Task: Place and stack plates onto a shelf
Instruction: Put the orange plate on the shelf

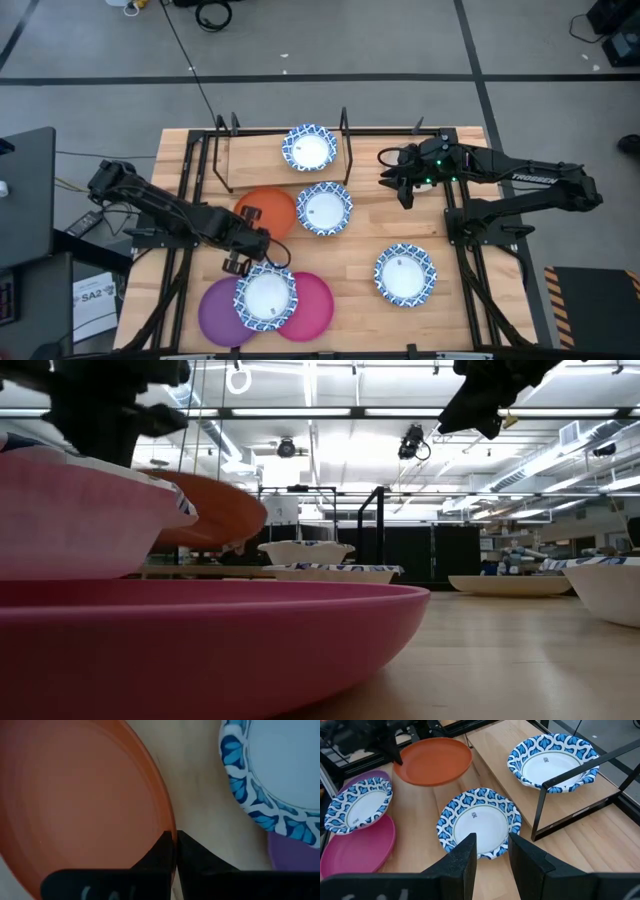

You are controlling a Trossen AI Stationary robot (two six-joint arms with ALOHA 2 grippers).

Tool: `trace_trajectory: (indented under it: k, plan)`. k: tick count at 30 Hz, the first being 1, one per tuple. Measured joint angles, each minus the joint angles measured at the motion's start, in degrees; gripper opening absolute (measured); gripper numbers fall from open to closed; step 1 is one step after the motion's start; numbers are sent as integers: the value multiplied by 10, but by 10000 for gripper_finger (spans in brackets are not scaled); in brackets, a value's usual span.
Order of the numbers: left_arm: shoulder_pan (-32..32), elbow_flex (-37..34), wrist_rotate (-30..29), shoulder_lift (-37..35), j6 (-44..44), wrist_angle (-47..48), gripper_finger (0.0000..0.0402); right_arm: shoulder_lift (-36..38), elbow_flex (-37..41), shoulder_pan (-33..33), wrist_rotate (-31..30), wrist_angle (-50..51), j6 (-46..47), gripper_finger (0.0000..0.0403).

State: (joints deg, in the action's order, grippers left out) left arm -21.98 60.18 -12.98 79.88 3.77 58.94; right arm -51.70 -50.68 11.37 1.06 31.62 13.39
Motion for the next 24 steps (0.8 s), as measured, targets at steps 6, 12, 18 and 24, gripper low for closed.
trace_trajectory:
  k: [6,12,18,24]
  plan:
    - [5,32,-53,0,-1,37,16,0,0,0,0,0,0,117]
    - [51,33,-84,0,-5,46,15,0,0,0,0,0,0,117]
    - [122,33,-104,0,-34,45,15,0,0,0,0,0,0,117]
    - [196,33,-104,0,-60,45,15,0,0,0,0,0,0,117]
